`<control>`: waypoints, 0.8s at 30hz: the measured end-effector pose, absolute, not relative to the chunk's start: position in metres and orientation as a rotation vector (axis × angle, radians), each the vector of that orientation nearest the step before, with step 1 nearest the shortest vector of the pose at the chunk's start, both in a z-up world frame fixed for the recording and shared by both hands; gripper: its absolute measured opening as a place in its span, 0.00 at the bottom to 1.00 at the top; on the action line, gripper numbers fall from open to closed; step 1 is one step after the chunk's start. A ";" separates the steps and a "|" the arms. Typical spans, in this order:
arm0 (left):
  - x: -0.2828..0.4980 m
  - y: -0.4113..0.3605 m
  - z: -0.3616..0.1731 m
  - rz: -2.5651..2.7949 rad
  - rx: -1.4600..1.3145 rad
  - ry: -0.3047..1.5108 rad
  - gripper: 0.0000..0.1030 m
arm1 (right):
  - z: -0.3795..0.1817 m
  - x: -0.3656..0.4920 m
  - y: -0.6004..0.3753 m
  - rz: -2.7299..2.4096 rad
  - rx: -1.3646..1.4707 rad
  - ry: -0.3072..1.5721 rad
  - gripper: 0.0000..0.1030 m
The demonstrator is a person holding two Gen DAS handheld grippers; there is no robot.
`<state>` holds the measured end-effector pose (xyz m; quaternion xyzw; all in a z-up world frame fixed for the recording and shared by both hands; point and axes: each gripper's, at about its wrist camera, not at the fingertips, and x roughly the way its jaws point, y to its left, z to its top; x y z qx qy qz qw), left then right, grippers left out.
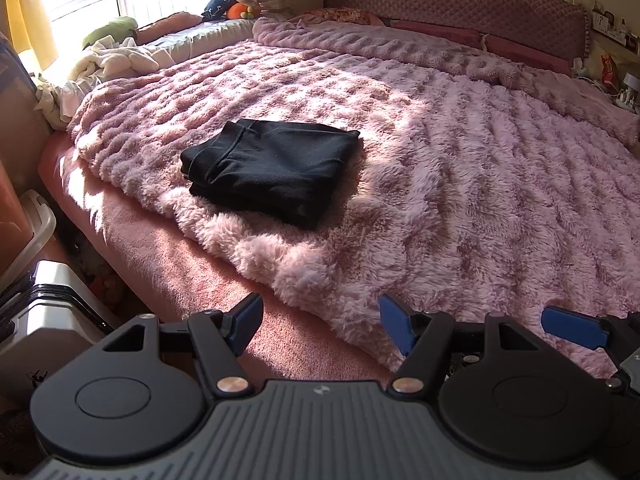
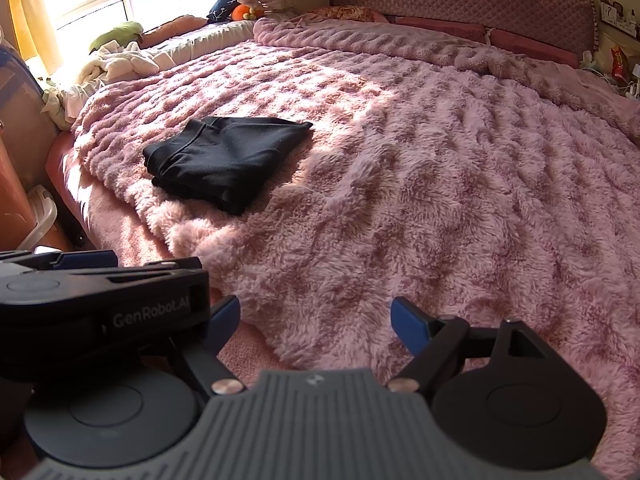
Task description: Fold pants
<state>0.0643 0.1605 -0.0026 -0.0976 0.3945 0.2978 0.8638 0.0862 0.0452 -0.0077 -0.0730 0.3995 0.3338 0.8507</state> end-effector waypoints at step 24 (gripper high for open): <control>0.061 0.158 -0.005 0.625 -0.181 0.805 0.76 | -0.010 0.086 0.043 0.703 -0.174 0.827 0.76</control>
